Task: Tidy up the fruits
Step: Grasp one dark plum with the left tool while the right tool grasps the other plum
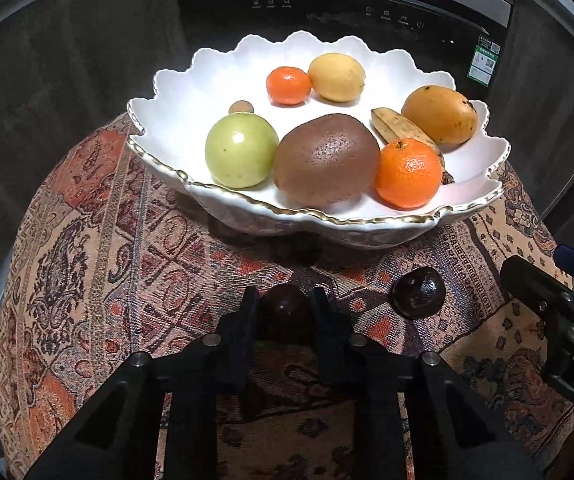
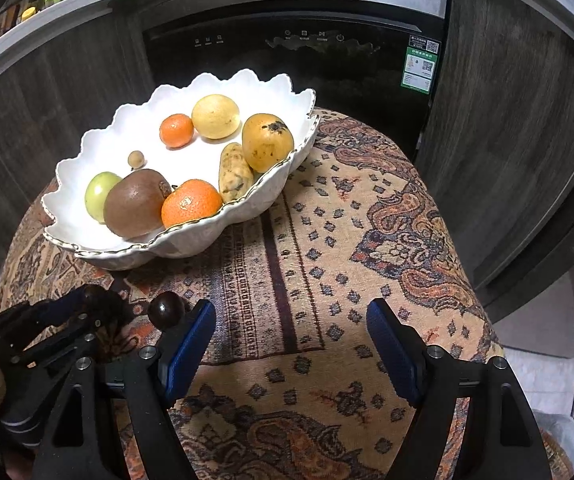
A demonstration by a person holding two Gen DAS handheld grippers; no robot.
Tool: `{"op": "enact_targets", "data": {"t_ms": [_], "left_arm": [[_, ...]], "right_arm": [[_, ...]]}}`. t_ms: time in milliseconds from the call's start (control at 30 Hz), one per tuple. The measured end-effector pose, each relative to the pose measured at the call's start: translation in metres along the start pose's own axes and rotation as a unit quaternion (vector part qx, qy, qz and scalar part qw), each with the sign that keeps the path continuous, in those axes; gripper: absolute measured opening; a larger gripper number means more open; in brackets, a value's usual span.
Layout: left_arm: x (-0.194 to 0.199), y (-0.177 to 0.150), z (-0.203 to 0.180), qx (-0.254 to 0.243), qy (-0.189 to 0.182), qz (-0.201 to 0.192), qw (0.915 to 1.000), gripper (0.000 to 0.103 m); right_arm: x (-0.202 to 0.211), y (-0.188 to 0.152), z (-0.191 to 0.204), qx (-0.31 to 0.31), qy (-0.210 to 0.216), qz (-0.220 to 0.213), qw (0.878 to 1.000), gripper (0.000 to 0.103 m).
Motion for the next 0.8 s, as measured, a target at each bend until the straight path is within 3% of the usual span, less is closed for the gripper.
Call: {"op": "enact_targets", "data": {"t_ms": [300,800], "left_arm": [[0.018,-0.005,0.024,0.009,0.019,-0.008,0.9997,0.026],[0.016,-0.021,0.085,0.061,0.059,0.009,0.9964,0.026]], "right_arm": [[0.003,0.002,0.01,0.013,-0.004,-0.003,1.0,0.079],[-0.022,0.001,0.068,0.062,0.021,0.014,0.998,0.078]]}}
Point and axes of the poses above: each gripper's, at about its wrist camera, not at the fingertips, and x roughly against the way its jaws point, z to its left, y to its top, the point moved 2 cm from there along -x, roughly the way its jaws point, and after that the axes turned 10 degrees about y, right-handed, at the moved point
